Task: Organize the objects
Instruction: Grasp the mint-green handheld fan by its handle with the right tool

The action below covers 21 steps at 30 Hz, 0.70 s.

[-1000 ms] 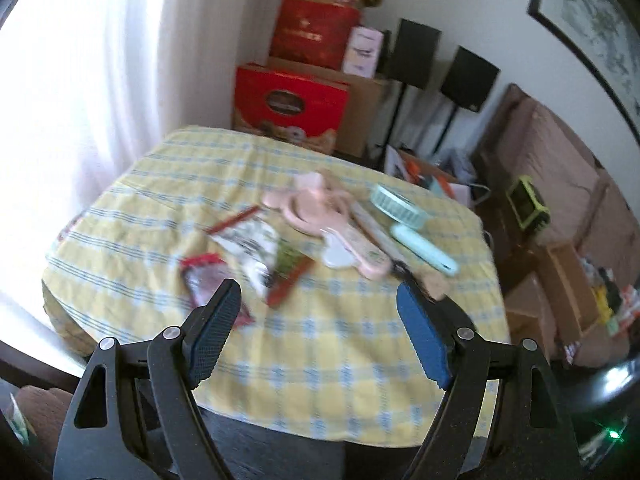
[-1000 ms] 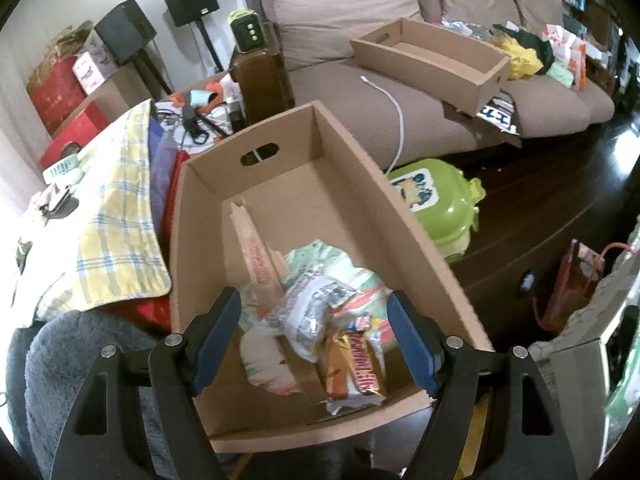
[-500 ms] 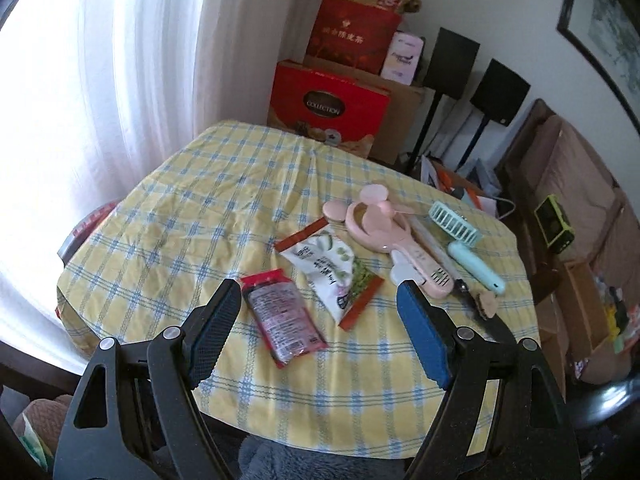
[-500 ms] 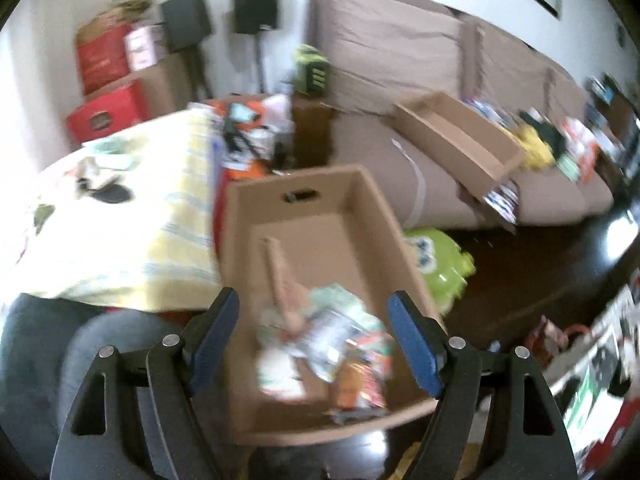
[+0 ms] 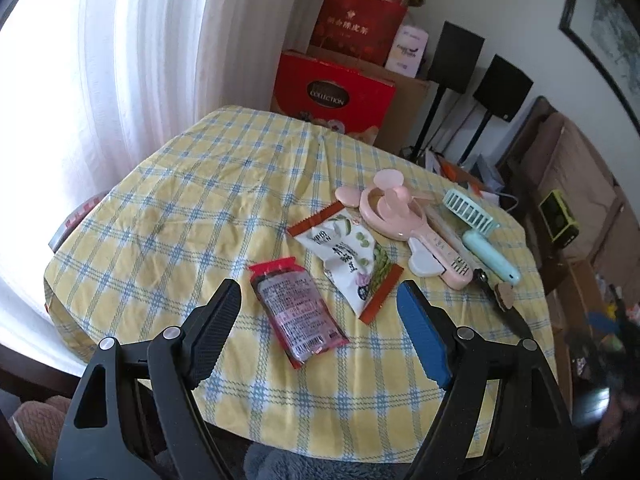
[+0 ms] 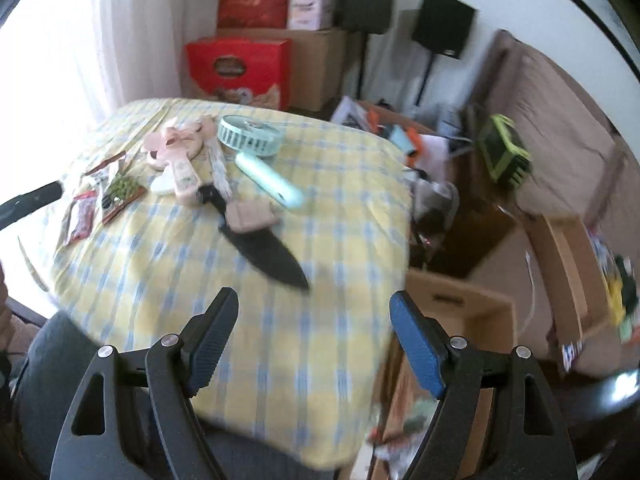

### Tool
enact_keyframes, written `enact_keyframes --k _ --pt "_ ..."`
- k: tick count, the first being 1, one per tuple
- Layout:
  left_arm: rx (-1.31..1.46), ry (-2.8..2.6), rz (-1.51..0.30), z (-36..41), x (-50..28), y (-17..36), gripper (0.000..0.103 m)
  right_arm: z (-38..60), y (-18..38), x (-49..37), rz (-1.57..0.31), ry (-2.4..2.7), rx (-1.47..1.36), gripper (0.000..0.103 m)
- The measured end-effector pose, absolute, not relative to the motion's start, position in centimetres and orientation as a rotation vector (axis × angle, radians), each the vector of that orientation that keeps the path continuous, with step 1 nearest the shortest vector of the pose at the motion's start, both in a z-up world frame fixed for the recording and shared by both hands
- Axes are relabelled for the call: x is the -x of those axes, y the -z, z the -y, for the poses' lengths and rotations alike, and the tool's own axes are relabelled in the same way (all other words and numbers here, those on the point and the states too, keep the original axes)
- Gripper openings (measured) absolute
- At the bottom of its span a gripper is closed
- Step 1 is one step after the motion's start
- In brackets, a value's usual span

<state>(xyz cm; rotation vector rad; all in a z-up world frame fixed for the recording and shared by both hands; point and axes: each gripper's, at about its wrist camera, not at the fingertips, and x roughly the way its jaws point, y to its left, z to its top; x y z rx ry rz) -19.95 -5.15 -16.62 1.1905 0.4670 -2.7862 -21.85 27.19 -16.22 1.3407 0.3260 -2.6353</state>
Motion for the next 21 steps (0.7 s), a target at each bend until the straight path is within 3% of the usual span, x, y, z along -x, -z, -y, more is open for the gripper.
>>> enact_keyframes --k 6,12,16,21 --pt "-1.2 2.789 -0.526 6.5 20.5 17.2 0.078 -25.5 19.6 30.3 -0.443 2.554 -1.389 0.075" --pt "-1.17 2.767 -0.575 8.3 20.6 17.3 0.078 -23.3 22.7 33.6 -0.516 2.407 -1.42 0.044" --pt "-1.182 2.755 -0.622 9.1 20.8 17.6 0.078 -21.8 22.9 33.1 -0.571 2.389 -1.395 0.03" --pt "-1.172 2.761 -0.63 9.5 20.6 17.3 0.078 -17.8 22.6 30.5 -0.936 2.433 -1.298 0.023"
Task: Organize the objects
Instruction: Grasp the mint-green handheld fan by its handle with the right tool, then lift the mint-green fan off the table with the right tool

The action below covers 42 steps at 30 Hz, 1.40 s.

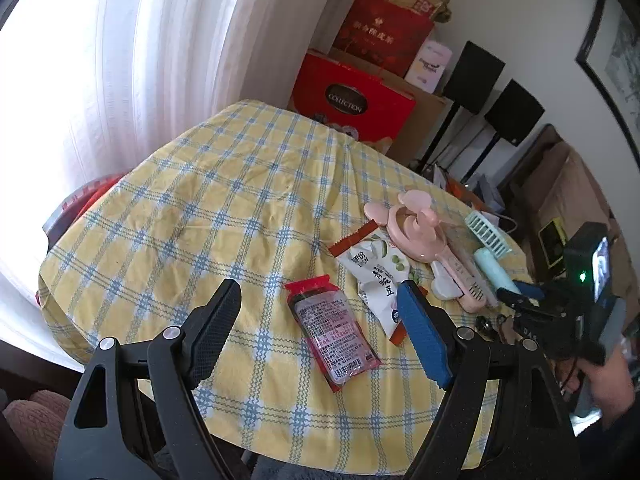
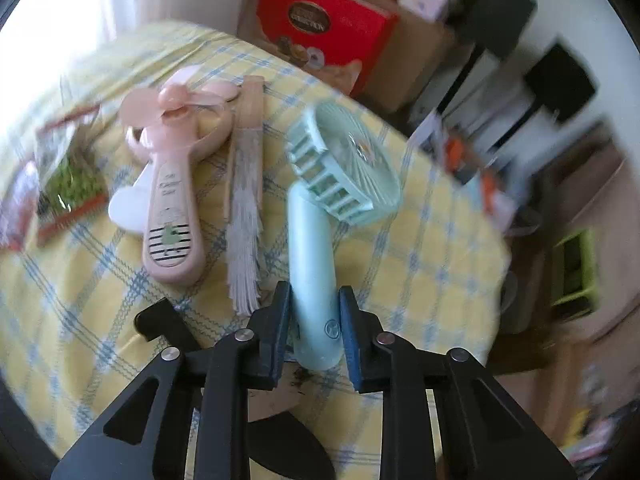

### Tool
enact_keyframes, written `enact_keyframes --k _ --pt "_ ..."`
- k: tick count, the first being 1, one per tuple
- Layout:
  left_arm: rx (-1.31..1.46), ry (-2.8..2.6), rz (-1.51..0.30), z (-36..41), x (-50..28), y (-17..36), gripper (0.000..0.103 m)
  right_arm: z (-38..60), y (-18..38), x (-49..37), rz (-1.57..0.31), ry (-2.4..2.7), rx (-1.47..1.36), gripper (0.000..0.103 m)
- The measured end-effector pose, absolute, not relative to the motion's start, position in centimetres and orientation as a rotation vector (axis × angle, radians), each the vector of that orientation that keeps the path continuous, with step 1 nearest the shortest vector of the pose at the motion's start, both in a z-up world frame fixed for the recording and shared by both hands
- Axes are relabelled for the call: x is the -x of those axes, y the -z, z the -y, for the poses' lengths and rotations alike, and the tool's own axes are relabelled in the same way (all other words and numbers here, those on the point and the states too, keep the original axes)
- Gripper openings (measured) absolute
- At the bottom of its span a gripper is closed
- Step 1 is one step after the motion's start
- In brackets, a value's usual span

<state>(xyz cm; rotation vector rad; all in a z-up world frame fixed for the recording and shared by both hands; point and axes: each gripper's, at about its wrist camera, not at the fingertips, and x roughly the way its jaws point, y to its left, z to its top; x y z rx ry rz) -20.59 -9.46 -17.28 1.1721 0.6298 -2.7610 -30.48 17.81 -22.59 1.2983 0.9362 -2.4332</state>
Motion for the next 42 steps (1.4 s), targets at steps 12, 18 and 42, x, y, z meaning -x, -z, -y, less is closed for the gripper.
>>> enact_keyframes --k 12,18,42 --pt "-1.115 2.711 -0.691 12.3 20.0 16.2 0.078 -16.4 13.8 21.6 -0.447 2.453 -1.212 0.022" --pt "-1.088 2.729 -0.689 12.3 19.7 15.2 0.078 -18.3 11.7 21.4 0.138 2.313 -1.239 0.022" --pt "-1.177 2.871 -0.567 7.6 20.1 15.4 0.078 -29.7 17.5 17.7 0.268 2.377 -1.599 0.057"
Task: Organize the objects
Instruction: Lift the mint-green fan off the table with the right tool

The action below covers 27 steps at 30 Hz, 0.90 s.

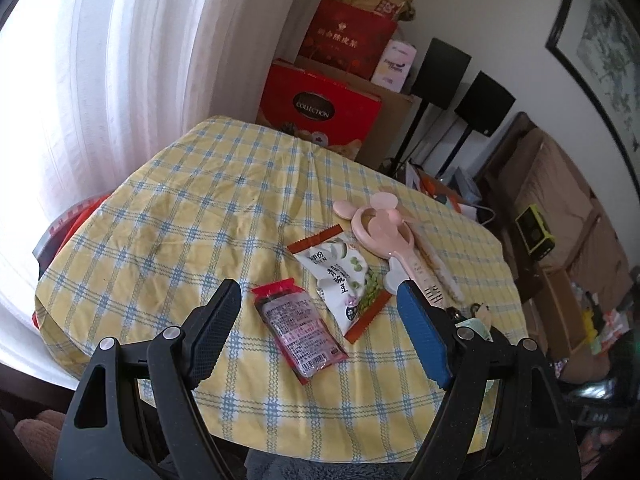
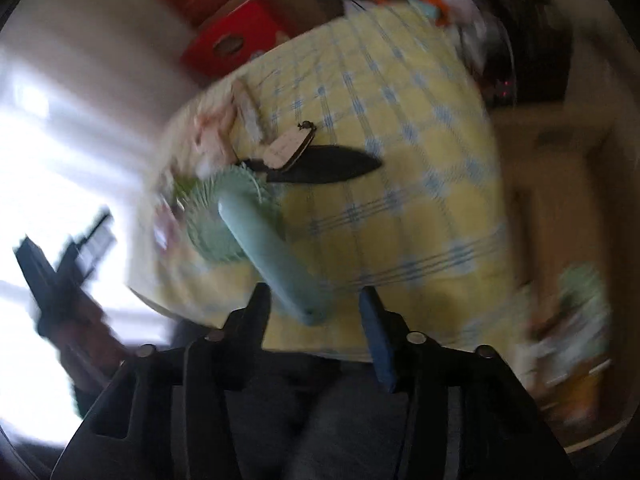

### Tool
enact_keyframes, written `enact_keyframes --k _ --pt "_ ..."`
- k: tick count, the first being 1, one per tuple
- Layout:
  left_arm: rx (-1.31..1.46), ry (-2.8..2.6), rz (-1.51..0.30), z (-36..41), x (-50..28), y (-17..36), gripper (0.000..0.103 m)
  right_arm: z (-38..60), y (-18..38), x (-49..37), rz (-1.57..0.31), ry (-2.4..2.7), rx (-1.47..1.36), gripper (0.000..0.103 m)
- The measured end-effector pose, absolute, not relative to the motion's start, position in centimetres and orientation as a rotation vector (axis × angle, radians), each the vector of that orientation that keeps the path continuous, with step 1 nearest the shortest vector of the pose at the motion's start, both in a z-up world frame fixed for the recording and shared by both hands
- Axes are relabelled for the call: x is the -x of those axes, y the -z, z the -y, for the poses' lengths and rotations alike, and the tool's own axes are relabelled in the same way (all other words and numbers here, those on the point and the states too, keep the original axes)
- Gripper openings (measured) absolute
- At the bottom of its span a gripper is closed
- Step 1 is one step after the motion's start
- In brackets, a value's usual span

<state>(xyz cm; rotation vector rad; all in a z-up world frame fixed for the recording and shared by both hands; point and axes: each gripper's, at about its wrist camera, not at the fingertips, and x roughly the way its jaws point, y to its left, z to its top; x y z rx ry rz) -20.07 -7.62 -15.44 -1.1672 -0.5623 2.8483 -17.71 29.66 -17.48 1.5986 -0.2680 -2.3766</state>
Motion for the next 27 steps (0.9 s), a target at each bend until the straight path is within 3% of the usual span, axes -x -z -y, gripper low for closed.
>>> enact_keyframes --k 3,9,11,13,18,27 --pt "1.172 -2.836 0.554 7.2 20.1 15.4 0.078 -26.3 15.7 17.3 -0.161 2.478 -1.546 0.066" --pt "1.138 -2.804 0.567 6.5 19.4 14.1 0.078 -20.9 17.0 16.5 -0.447 2.465 -1.43 0.066" --pt "1.117 -2.803 0.578 6.5 19.1 13.4 0.078 -20.4 18.7 16.4 -0.467 2.476 -1.43 0.056" --pt "1.104 -2.811 0.551 6.1 18.7 12.7 0.08 -20.2 19.6 16.4 -0.454 2.49 -1.466 0.026" --pt "1.14 -2.778 0.503 4.8 18.6 12.4 0.081 -21.1 19.5 15.0 -0.207 2.518 -1.447 0.022" --pt "1.276 -2.669 0.353 -0.1 18.4 12.3 0.081 -20.8 19.7 12.6 -0.216 2.538 -1.433 0.022"
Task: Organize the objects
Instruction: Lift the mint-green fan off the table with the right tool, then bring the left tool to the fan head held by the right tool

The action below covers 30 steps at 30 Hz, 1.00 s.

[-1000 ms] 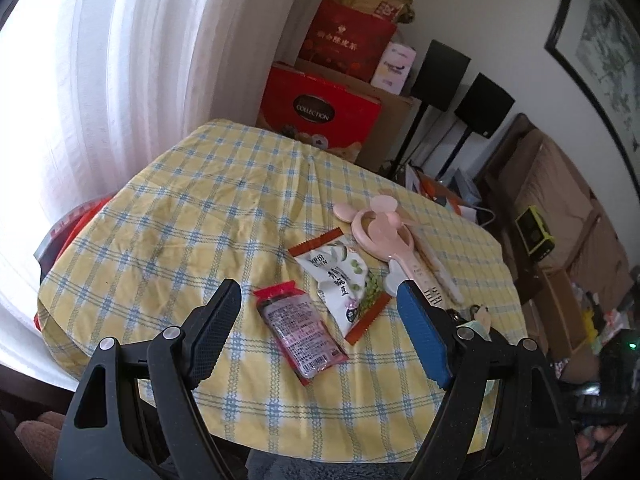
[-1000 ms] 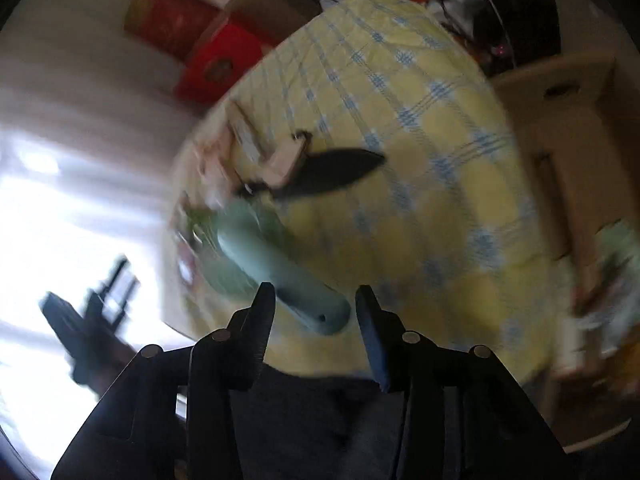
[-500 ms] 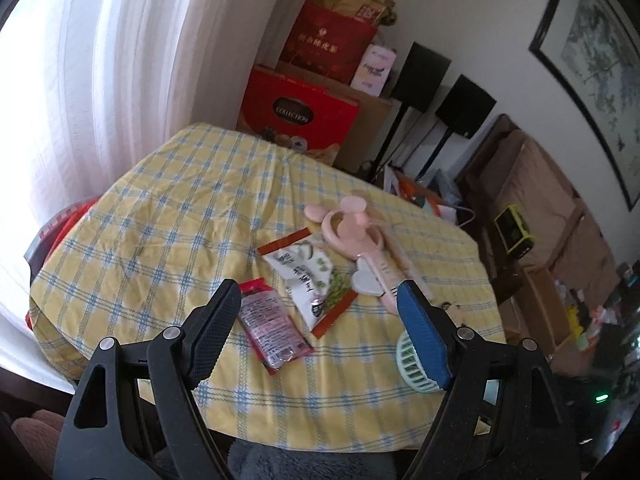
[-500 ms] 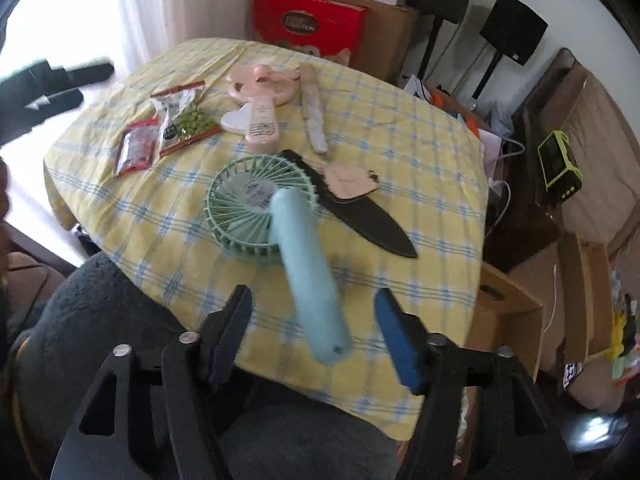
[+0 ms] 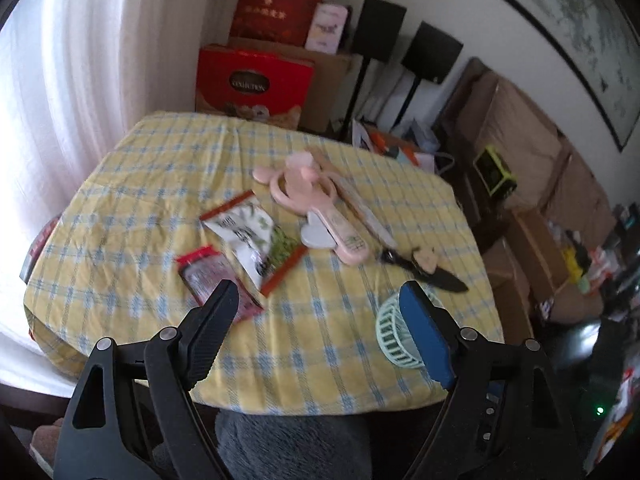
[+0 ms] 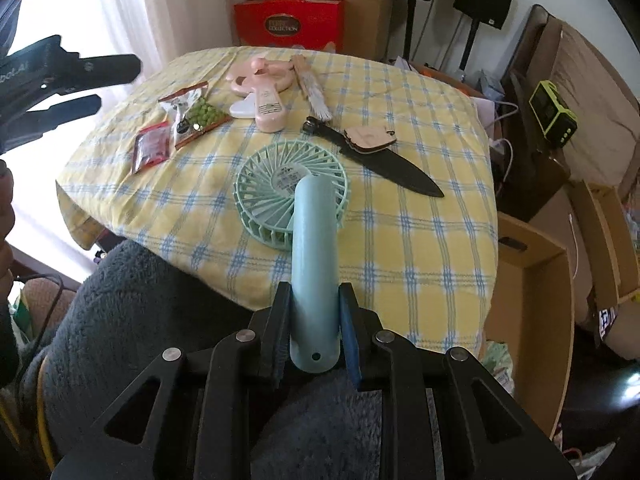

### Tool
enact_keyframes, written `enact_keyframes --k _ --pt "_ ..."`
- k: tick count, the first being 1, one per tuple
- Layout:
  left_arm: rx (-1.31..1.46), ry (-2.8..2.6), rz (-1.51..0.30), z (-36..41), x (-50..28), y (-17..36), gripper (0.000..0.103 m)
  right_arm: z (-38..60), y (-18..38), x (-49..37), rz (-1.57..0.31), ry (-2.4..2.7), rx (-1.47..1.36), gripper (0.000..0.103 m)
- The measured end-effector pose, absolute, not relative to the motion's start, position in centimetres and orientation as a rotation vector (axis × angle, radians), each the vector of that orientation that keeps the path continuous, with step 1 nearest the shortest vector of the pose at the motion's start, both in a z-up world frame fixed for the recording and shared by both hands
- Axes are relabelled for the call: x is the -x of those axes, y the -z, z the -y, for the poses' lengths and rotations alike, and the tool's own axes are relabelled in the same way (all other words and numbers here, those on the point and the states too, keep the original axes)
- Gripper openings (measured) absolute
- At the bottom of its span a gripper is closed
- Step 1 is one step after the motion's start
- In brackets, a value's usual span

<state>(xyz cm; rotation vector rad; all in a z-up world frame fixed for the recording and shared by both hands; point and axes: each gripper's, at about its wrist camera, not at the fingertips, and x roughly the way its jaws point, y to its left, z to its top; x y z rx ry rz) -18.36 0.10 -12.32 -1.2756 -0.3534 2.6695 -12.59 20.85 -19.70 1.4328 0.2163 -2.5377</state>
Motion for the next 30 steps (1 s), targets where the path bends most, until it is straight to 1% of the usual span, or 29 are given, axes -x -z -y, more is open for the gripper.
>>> enact_keyframes --k 2,3,7,11,15,20,24,27,30 --pt "1.31 -2.646 0.358 -1.1 18.3 12.8 0.089 -20.8 19.5 12.3 -0.215 2.546 -1.411 0.022" --pt "1.32 -2.602 0.375 -1.8 18.3 13.3 0.096 -20.8 19.5 12.1 -0.215 2.545 -1.4 0.023" --pt "1.389 -2.473 0.476 -3.5 18.5 15.1 0.1 -21.4 19.8 11.5 -0.165 2.537 -1.361 0.023" --pt "1.551 -2.385 0.611 -4.6 19.3 17.6 0.102 -21.9 20.3 10.6 -0.133 2.548 -1.345 0.023" --pt "1.666 -2.347 0.628 -5.8 19.5 18.9 0.102 -22.1 20.8 9.9 -0.113 2.565 -1.332 0.023" --pt "1.709 -2.332 0.586 -7.8 19.8 19.5 0.103 -22.4 20.5 9.5 -0.072 2.586 -1.284 0.023" --pt "1.76 -2.26 0.551 -9.0 21.9 20.2 0.102 -22.4 20.7 9.0 -0.074 2.596 -1.261 0.023" --pt "1.801 -2.306 0.508 -9.6 22.4 20.1 0.102 -22.1 20.8 8.5 -0.124 2.605 -1.258 0.023" --pt "1.841 -2.327 0.428 -10.8 22.5 20.3 0.102 -21.6 20.7 8.0 -0.176 2.616 -1.231 0.023"
